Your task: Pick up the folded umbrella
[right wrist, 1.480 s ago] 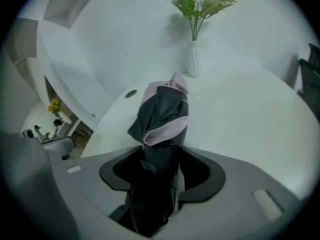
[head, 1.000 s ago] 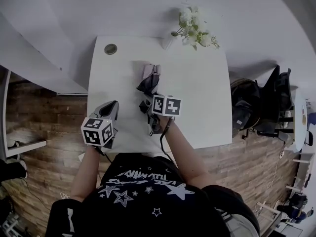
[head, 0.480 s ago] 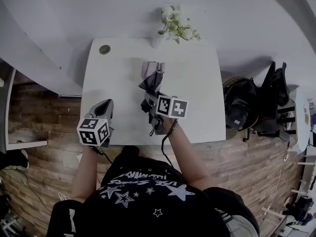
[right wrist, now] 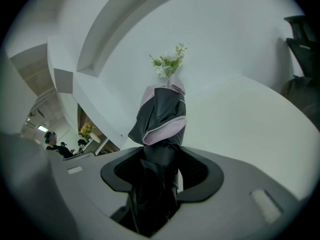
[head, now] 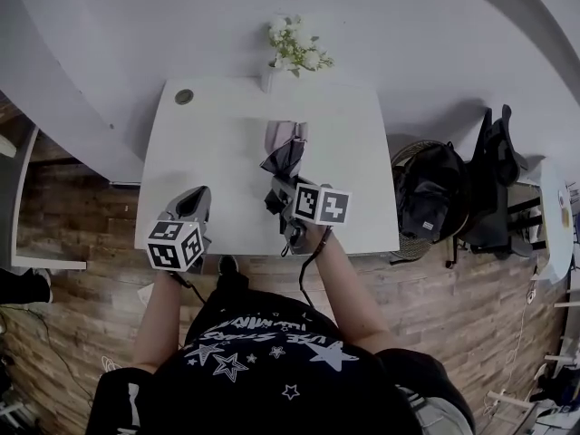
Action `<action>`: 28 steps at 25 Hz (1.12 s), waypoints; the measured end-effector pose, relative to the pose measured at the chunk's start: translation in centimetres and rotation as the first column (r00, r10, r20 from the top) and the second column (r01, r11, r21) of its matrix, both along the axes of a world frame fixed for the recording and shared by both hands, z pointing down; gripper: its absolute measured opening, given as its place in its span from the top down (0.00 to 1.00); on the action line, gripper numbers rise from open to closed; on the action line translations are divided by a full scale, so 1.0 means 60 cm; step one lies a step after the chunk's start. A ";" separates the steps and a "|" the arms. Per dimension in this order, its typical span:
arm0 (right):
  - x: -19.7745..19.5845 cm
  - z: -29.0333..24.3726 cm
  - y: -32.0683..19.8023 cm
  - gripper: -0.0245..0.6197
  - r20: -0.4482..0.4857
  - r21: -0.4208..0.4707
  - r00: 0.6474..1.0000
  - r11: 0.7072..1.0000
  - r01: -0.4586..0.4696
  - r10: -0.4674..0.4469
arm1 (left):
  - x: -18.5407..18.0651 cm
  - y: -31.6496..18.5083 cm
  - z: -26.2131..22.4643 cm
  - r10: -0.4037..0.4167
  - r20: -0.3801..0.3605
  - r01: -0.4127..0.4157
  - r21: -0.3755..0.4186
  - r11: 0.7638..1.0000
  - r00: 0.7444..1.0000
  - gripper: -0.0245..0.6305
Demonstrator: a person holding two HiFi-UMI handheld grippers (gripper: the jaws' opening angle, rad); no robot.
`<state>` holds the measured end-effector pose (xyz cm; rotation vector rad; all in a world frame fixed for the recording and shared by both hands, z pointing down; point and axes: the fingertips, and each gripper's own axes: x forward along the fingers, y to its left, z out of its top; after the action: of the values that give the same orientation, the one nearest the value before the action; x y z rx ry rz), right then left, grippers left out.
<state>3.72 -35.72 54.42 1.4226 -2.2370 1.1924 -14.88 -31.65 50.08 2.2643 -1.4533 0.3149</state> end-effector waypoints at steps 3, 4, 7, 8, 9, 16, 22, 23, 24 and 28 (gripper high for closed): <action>0.024 -0.009 0.024 0.60 -0.007 0.022 1.000 1.000 0.013 -0.013 | 0.024 0.022 -0.010 -0.001 0.003 0.001 0.020 1.000 1.000 0.96; 0.031 -0.011 0.033 0.60 -0.009 0.028 1.000 0.999 0.016 -0.016 | 0.031 0.030 -0.013 -0.002 0.002 0.002 0.025 1.000 1.000 0.96; 0.052 -0.016 0.060 0.60 -0.008 0.039 1.000 0.999 0.015 -0.015 | 0.050 0.056 -0.019 -0.006 -0.002 0.006 0.035 0.999 1.000 0.96; 0.058 -0.018 0.070 0.60 -0.007 0.040 1.000 0.999 0.013 -0.013 | 0.055 0.065 -0.021 -0.007 -0.004 0.007 0.036 0.999 1.000 0.96; 0.065 -0.020 0.080 0.60 -0.005 0.041 1.000 0.999 0.011 -0.011 | 0.061 0.074 -0.022 -0.008 -0.007 0.008 0.036 0.999 1.000 0.96; 0.114 -0.030 0.157 0.60 -0.018 0.058 1.000 0.998 0.009 -0.008 | 0.105 0.146 -0.036 0.000 -0.016 0.001 0.047 0.999 1.000 0.96; 0.142 -0.021 0.224 0.60 -0.020 0.053 1.000 0.999 0.003 -0.001 | 0.125 0.206 -0.039 0.004 -0.011 -0.003 0.056 0.998 1.000 0.96; 0.144 -0.018 0.233 0.60 -0.019 0.054 1.000 0.999 0.000 0.001 | 0.126 0.216 -0.038 0.006 -0.011 -0.005 0.056 0.998 1.000 0.96; 0.146 -0.016 0.243 0.60 -0.018 0.053 1.000 0.999 -0.003 0.004 | 0.127 0.225 -0.036 0.009 -0.010 -0.008 0.055 0.998 1.000 0.96; 0.147 -0.006 0.273 0.60 -0.015 0.049 1.000 0.999 -0.009 0.010 | 0.121 0.253 -0.026 0.011 -0.001 -0.011 0.047 0.999 1.000 0.96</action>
<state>12.57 -19.36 54.04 1.4567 -2.2670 1.1335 -7.62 -16.45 48.53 2.3102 -1.4623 0.2853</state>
